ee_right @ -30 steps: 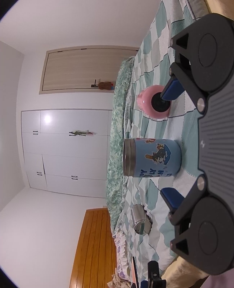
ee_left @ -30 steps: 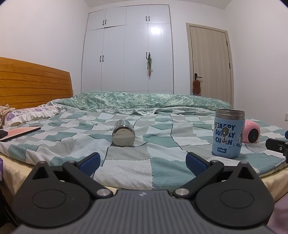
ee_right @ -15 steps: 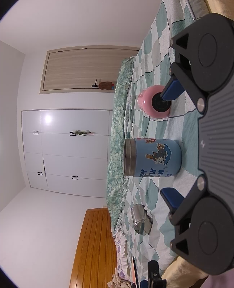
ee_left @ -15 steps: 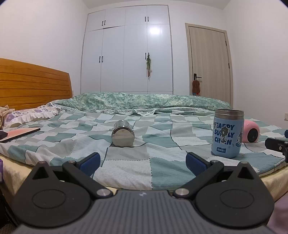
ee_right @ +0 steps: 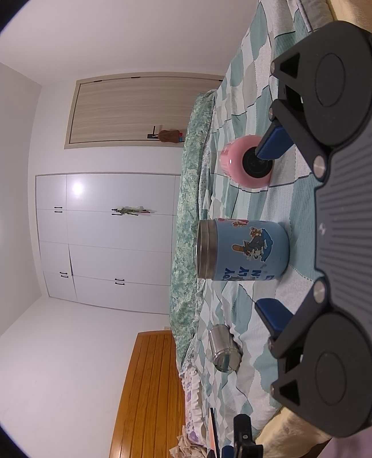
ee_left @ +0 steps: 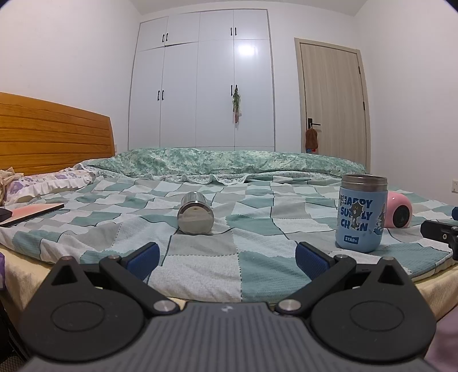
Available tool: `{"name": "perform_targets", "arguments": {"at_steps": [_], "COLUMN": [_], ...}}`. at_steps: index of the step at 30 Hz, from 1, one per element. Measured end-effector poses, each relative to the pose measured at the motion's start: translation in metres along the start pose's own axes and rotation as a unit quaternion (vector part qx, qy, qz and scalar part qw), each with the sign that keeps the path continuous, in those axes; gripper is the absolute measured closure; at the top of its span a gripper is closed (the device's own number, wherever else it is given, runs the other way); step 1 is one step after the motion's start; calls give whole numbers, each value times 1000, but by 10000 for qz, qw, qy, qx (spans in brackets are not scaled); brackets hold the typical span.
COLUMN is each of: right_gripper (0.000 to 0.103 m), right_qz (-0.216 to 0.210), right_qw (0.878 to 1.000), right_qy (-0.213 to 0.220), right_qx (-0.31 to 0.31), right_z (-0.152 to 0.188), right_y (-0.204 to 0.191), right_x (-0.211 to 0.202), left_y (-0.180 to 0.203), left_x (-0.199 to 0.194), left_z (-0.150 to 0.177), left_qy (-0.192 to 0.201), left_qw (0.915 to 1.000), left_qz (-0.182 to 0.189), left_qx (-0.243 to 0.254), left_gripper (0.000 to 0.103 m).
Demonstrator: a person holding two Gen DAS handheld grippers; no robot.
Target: Flip cup upright
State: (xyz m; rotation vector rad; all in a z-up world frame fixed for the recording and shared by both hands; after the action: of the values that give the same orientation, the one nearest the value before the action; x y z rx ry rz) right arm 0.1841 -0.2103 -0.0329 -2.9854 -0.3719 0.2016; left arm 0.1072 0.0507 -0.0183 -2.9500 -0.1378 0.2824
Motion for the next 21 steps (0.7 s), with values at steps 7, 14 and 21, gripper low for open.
{"name": "perform_targets", "arguments": {"at_steps": [7,14,21], "right_gripper": [0,0,0], "right_qz": [-2,-10,-31], "right_qw": [10000,10000,10000], "right_qy": [3,-6,-10], "right_qx": [-5,-14,2], "right_z": [0,-1,-1], "right_y": [0,0,0], "right_x": [0,0,1], "left_y": [-1,0,-1], "left_x": [-1,-2,0], "left_z": [-1,-3,-2], "left_qy": [22,70,38], "left_qw": [10000,10000,9999], "left_qz": [-1,42,109], "left_qx": [4,36,-45], "left_gripper": [0,0,0]}}
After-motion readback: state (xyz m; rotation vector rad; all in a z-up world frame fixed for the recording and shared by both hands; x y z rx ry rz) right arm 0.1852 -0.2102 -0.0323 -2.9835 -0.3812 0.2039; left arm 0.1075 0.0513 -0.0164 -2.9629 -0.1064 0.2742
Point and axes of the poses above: each gripper's, at about its wrist camera, not at the fingertips, and x roughly the way its jaws point, y to its right, z to its underside, the point moved 9 cm from there along x, roughly the way its jaws point, and after that the axes turned 10 degrees about x, right-handed, at the moved point
